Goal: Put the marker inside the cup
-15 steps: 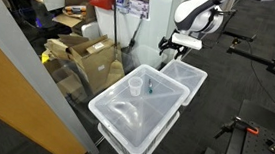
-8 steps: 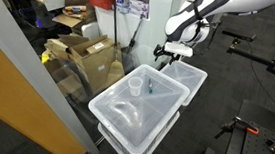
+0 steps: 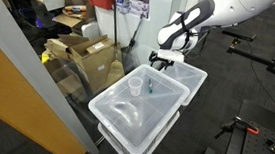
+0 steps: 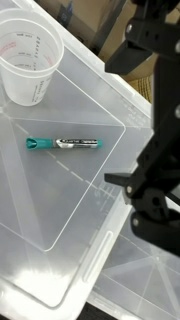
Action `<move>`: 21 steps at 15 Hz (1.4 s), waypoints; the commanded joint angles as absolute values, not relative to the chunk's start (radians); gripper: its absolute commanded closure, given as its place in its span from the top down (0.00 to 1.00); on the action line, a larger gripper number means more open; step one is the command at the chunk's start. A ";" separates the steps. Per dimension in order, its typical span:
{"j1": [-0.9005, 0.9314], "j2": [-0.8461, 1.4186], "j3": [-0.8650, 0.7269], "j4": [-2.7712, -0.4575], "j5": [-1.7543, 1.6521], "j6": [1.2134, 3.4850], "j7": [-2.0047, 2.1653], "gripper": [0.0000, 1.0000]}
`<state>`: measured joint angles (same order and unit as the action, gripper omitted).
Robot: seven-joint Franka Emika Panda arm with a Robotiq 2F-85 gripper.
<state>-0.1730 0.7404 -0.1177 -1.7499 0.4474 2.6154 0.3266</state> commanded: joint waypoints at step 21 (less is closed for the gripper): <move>-0.146 1.114 -0.157 -1.342 0.339 2.432 0.567 1.00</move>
<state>-0.1545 1.0706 -0.1357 -1.4183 0.3598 2.4835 0.5178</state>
